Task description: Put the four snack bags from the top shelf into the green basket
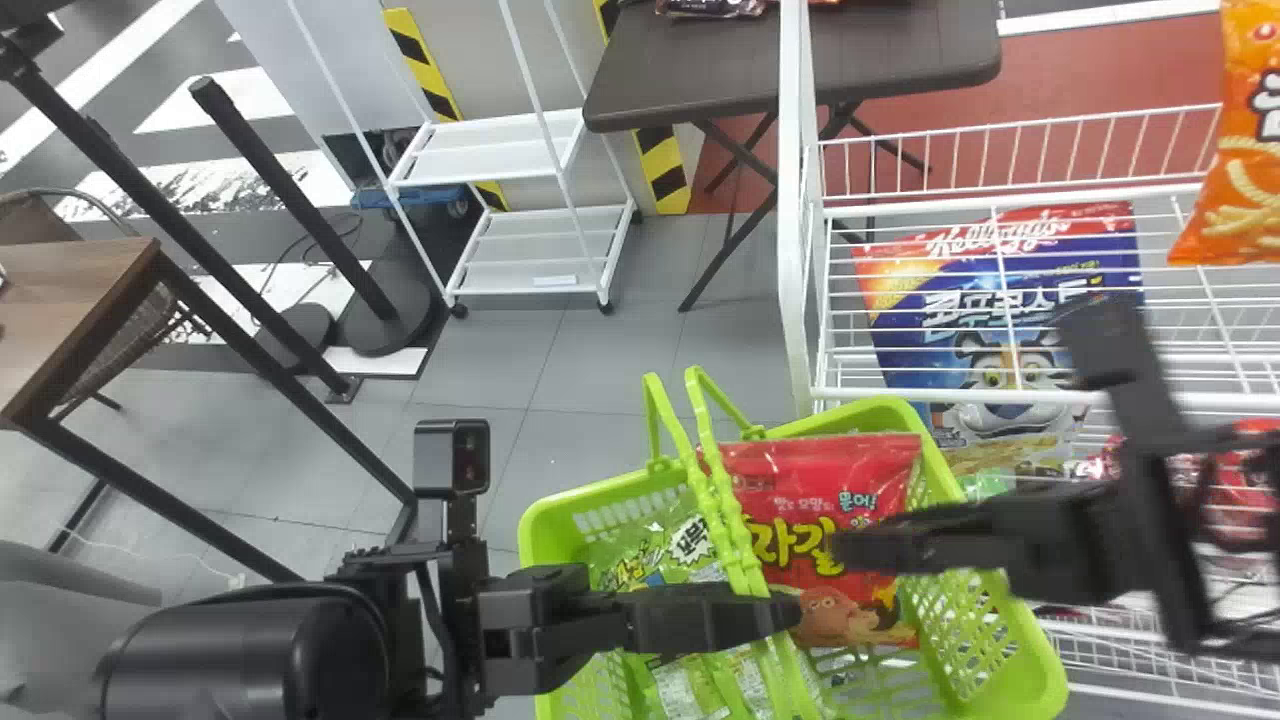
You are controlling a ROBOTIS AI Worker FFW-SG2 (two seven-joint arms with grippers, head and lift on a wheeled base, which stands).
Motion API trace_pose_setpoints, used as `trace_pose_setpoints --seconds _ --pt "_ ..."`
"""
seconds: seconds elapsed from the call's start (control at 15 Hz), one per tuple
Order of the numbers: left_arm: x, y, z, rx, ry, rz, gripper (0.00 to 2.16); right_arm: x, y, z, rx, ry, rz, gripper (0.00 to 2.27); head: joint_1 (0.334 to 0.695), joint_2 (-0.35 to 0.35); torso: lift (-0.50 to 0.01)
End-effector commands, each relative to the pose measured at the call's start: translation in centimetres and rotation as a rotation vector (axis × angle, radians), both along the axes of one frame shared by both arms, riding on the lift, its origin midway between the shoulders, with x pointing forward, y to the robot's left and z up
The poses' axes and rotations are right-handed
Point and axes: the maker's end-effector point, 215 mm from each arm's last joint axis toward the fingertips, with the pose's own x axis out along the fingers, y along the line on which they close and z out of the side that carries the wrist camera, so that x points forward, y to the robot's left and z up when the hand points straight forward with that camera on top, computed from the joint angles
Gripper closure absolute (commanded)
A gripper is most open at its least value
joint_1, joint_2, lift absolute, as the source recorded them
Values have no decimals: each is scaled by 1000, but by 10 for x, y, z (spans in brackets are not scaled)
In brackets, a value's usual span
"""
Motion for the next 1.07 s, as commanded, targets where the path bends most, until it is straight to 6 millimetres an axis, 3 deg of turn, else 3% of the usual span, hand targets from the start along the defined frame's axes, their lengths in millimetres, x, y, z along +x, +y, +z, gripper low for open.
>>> trace_pose_setpoints --seconds 0.0,0.07,0.2,0.4,0.6,0.87,1.0 --pt "-2 -2 2 -12 -1 -10 2148 78 -75 39 -3 -190 -224 53 695 318 -3" --pt "-3 -2 2 -12 0 -11 2148 116 -111 45 -46 -278 -325 56 695 216 -3" --pt "-4 -1 1 -11 3 -9 2148 184 -171 52 -128 -462 -486 60 695 107 -3" --pt "-6 0 -1 -14 12 -4 2148 253 -243 30 -274 -566 -630 70 695 -57 -3" --pt "-7 4 -3 -12 21 9 2148 289 -269 10 -320 -614 -686 70 695 -124 -3" --pt "-8 4 -4 -15 24 13 2148 321 -278 -5 -397 -637 -706 90 695 -148 -3" --pt "-9 5 -5 -15 26 14 2152 332 -281 -18 -434 -597 -698 383 695 -151 -3"
